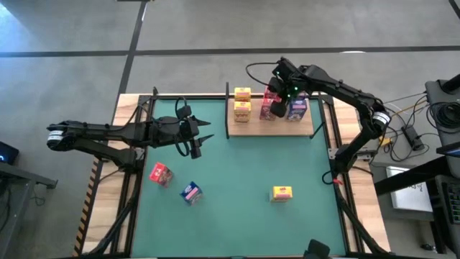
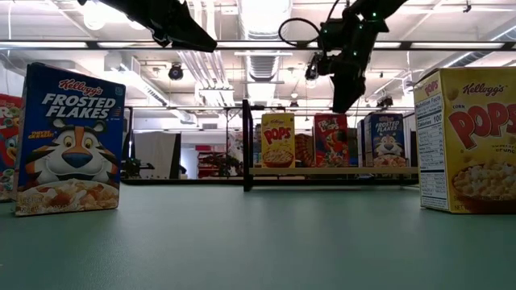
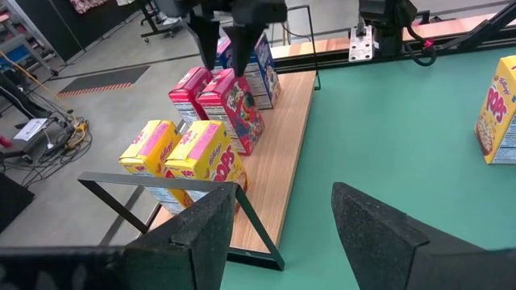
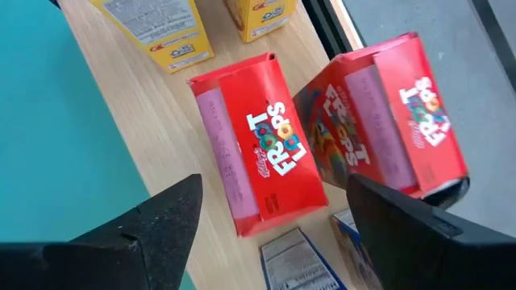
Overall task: Stack cereal on shelf
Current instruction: Put the top red cereal box on the shelf aligned with the other red cereal box
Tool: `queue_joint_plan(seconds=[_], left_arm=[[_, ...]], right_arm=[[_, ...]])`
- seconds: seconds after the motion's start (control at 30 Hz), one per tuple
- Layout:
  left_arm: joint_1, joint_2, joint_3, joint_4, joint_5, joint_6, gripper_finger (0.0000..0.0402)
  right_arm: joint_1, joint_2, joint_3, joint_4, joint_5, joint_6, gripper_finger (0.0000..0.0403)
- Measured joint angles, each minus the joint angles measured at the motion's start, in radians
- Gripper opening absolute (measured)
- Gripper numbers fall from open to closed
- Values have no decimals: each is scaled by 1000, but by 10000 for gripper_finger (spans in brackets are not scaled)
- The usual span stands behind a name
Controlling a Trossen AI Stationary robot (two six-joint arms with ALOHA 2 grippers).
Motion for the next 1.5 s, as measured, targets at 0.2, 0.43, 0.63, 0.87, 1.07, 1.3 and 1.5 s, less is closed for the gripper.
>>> queue_joint_plan(seconds=[0.2,0.43,0.63,0.87,1.07,1.3,1.5], left_arm=[[0,0,0,-1,0,0,192],[0,0,0,-1,0,0,192],[0,0,0,-1,0,0,192],[0,0,0,-5,0,0,192],[0,0,0,-7,0,0,192],[0,0,0,-8,0,0,192],[0,0,0,-11,0,0,192]], right_arm=[[0,0,64,-26,1,52,265],[0,4,108,-11,231,269,157],[-12,4,106,-15,315,381,28],[-14,5,83,-13,315,409,10],[-14,6,32,38,341,421,9],[-18,6,-10,103,376,427,9],[-18,6,-44,124,376,427,9]])
